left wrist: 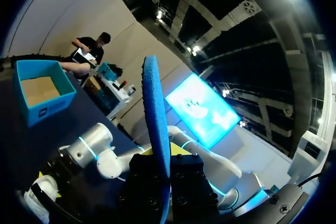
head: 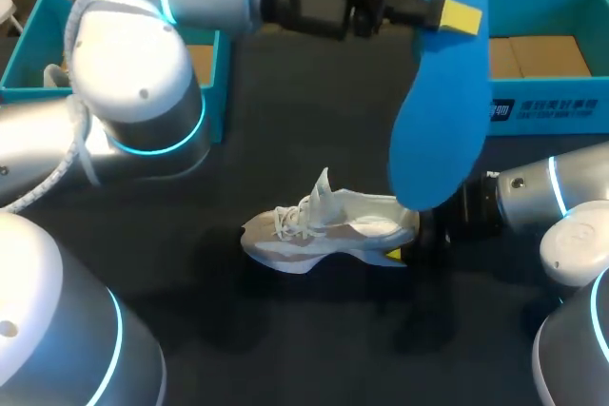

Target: Take the shoe out of the shoebox, open the shoe tongue, remove and reinsert the insole, then place the shoe into the shoebox

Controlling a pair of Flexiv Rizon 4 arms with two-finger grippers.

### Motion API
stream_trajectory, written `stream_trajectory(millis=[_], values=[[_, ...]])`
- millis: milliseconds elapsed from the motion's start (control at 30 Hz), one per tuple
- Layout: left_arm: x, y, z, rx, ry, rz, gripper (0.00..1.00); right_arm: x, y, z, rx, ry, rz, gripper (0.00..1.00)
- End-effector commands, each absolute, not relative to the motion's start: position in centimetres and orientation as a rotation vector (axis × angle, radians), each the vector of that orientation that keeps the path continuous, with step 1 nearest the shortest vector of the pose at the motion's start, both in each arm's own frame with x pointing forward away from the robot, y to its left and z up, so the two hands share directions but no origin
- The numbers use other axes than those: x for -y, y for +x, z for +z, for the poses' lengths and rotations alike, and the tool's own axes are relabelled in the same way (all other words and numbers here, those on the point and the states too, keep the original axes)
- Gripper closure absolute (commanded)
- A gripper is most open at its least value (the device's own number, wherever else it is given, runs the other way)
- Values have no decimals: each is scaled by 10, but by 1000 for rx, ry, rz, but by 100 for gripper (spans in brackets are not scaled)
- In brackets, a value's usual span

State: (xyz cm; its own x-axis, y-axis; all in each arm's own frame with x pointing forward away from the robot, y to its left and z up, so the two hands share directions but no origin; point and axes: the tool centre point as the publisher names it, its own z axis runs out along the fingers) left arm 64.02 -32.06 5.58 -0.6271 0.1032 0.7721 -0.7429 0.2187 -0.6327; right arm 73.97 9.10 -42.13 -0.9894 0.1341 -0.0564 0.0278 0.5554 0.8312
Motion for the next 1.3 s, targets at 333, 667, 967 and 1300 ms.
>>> stream_trajectory(millis=[333,667,967,1300], values=[[266,615,52,1711,643,1473,100,-92,738,-421,-2671,141,1417,100],[253,611,54,1695,625,1480,100,-92,738,-421,-2671,141,1417,100],[244,608,52,1656,631,1512,100,-92,738,-421,-2671,141,1417,100],[244,608,52,1656,631,1512,100,-92,738,-421,-2671,141,1417,100]])
